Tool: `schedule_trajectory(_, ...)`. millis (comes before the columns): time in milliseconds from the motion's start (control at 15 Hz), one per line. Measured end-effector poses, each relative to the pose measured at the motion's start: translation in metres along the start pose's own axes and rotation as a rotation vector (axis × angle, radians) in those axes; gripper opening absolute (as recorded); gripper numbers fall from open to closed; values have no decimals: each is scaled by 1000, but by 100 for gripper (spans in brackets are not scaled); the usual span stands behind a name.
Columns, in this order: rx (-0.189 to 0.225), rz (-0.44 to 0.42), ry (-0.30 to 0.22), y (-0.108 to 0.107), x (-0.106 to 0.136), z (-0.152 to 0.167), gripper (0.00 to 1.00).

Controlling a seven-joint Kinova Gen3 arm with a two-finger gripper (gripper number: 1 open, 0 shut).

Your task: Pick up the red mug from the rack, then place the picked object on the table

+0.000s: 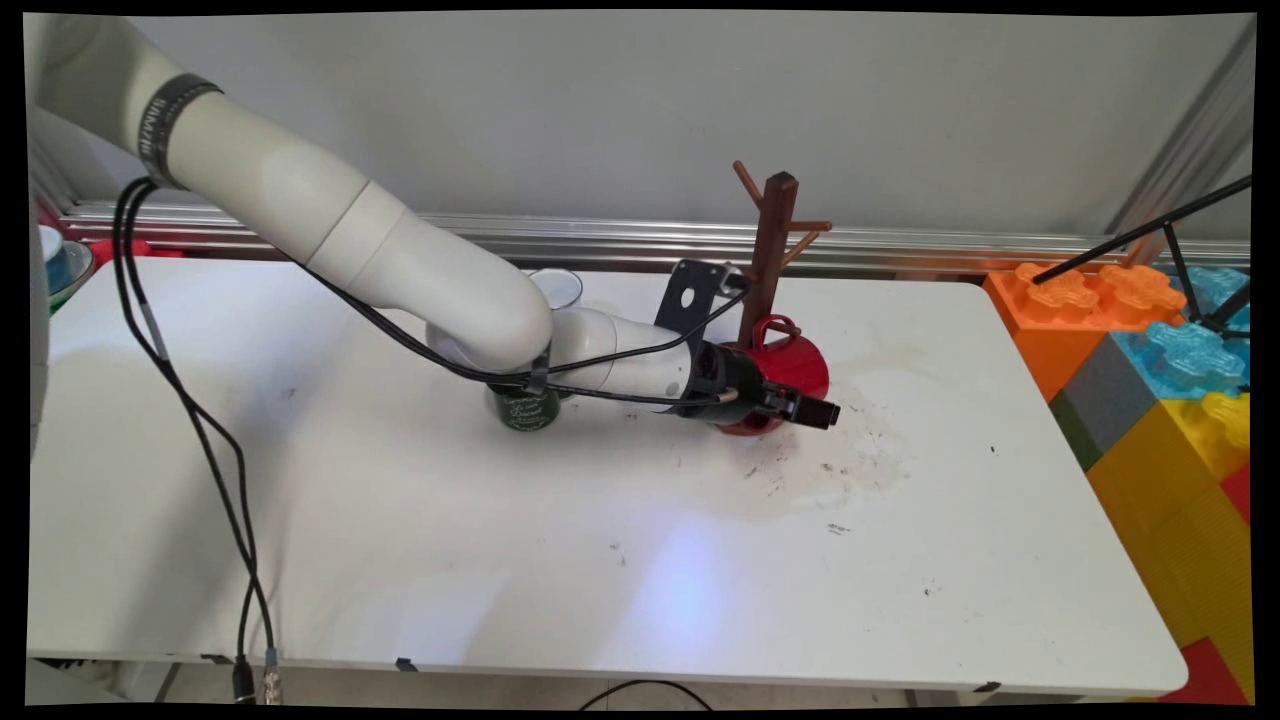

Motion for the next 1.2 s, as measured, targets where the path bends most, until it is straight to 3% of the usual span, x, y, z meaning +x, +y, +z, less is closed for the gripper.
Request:
schedule_trajectory(67, 0, -2, 6, 0, 0, 2, 0)
schedule_trajectory(800, 0, -17, 43, -4, -1, 7, 0)
schedule_trajectory(1200, -27, 3, 50, 4, -2, -1, 0)
